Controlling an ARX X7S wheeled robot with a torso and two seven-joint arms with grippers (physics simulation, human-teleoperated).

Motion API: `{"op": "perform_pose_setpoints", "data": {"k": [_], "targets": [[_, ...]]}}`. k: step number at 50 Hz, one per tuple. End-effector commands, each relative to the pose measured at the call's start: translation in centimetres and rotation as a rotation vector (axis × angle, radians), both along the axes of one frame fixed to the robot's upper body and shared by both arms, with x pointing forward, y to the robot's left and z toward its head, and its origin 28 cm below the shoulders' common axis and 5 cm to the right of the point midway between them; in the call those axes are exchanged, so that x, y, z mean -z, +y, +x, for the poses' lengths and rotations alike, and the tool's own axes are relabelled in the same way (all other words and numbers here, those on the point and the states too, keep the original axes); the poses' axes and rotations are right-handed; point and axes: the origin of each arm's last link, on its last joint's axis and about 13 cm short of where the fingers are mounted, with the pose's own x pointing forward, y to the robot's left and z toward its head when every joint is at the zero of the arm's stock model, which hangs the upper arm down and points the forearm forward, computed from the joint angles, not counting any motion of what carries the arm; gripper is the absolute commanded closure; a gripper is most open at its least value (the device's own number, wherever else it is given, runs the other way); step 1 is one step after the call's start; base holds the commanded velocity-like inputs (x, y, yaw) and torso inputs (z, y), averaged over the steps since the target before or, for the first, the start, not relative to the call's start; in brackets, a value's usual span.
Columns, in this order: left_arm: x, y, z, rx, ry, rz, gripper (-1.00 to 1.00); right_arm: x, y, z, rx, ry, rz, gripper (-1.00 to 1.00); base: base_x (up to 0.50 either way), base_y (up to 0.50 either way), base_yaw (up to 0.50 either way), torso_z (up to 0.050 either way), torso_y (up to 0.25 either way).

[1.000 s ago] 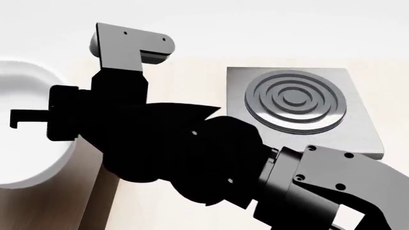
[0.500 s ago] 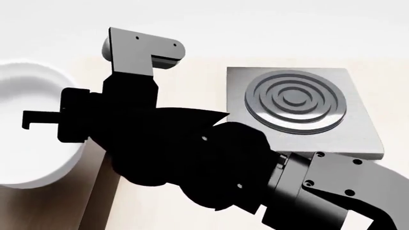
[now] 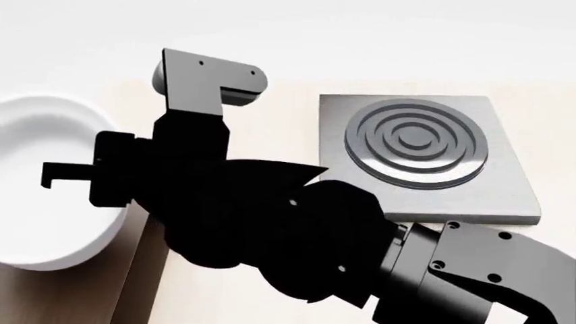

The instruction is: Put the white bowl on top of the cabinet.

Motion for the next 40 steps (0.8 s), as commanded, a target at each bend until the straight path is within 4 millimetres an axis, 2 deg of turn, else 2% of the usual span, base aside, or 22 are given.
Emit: {"op": "perform_pose_setpoints", "data": {"k": [1,40], "targets": [[0.01,-0.01,0.00,0.000,0.000,-0.001,-1.00,-0.89,-0.16,0.30,0.008,-0.052,0.026,1.00,0.00,0.00,0.00,0.000,0.000],[-0.05,0.01,-0.05,0.000,0.000,0.000,-1.00,0.00,-0.27,0.48,0.012,-0.029,0.028,1.00,0.00,0.00,0.00,0.001,0.001]]}}
